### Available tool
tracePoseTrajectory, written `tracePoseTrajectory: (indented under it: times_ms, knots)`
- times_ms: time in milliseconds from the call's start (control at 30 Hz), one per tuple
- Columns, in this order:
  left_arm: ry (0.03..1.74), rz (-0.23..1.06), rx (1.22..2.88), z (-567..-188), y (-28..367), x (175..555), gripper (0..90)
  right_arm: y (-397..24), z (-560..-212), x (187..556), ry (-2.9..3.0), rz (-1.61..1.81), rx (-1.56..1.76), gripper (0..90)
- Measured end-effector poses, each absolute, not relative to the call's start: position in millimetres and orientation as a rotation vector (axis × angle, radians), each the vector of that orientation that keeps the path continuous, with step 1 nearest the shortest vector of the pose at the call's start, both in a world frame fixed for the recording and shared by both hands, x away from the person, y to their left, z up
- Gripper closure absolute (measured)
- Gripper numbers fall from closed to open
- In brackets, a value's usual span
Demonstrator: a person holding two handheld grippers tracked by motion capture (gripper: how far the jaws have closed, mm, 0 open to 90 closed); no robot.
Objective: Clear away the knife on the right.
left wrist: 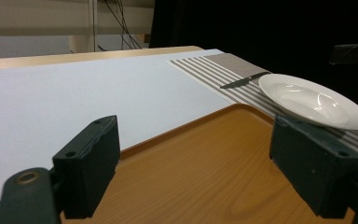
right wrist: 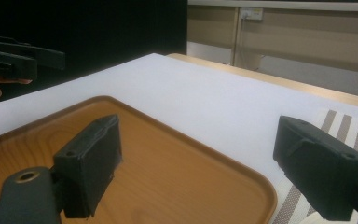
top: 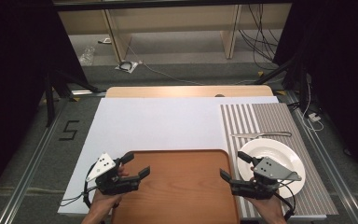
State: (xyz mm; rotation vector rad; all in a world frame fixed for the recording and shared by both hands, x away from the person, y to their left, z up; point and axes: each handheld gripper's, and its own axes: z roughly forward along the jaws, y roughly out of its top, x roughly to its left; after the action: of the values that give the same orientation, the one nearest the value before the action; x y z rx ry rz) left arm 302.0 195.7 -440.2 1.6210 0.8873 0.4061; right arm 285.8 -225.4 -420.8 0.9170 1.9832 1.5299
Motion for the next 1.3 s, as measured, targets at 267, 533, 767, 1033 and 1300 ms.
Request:
tracePoseTrajectory:
  times_ms: [267,533,767,1033,1300]
  knots:
    - [0.887,0.407,1.622,-440,196,302,16.2,-226,-420,286,1.985,1.518,0.919,16.5]
    - [0.888,0.405,1.622,-440,195,302,16.2,-230,-416,287,1.984,1.489,0.918,20.1]
    - [0.883,0.404,1.628,-440,195,302,16.2,-233,-411,291,1.958,1.453,0.938,20.4]
    - [0.886,0.404,1.627,-441,195,302,16.2,-236,-399,302,1.994,1.362,0.939,20.2]
    - [0.892,0.404,1.629,-441,195,303,16.2,-249,-385,321,2.036,1.24,0.96,20.2]
